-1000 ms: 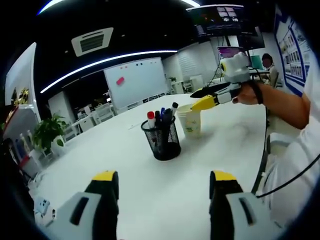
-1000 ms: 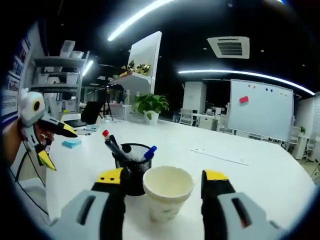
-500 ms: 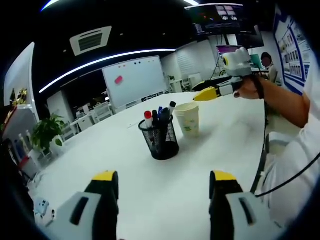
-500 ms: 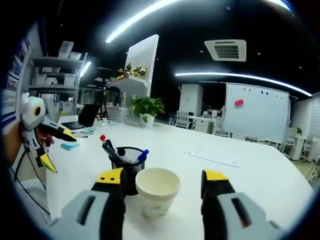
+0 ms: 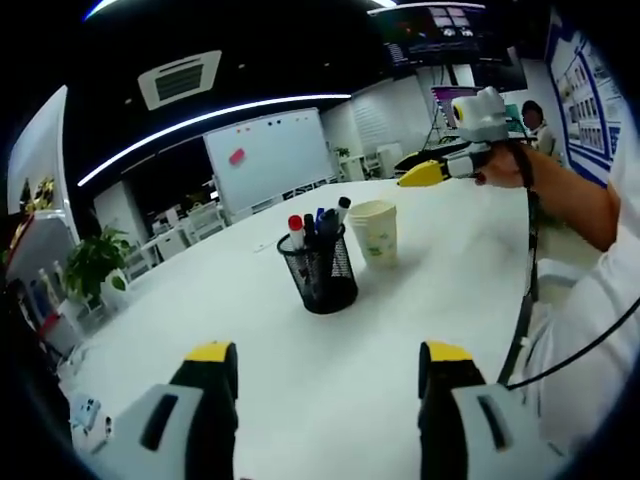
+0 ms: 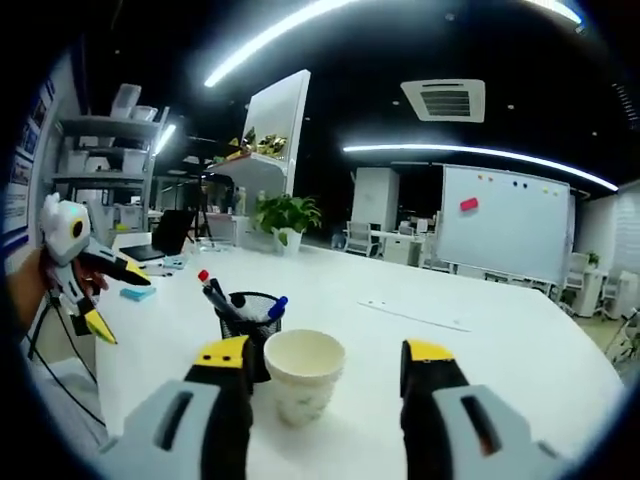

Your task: Place the scattered laser pointers and whiteboard markers into the pen holder and stack the scattered paper cups together

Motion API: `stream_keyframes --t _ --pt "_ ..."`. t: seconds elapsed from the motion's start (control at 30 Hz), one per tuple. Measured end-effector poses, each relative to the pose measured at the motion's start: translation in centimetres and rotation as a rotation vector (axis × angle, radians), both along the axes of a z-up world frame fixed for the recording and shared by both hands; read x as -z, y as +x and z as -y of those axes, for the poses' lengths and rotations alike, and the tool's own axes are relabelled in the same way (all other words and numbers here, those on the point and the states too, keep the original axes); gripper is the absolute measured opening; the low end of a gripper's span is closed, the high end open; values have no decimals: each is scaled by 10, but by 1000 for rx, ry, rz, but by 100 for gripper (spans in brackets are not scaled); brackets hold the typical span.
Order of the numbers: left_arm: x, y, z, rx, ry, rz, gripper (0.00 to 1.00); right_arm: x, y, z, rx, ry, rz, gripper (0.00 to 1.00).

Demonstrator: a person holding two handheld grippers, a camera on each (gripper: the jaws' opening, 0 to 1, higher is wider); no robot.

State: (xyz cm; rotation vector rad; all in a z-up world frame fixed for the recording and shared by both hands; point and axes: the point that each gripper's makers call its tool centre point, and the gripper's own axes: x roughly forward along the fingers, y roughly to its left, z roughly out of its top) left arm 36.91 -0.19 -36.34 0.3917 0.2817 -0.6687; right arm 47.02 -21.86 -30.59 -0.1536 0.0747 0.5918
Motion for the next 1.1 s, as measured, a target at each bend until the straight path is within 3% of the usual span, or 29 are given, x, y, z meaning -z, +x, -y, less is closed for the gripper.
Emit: stream_keyframes --t 0.47,1.1 --pt "0 0 0 0 4 -3 74 -2 -13 6 -12 -31 -1 59" --pt "3 -2 -5 -12 7 -12 74 10 -25 11 -35 -120 -36 59"
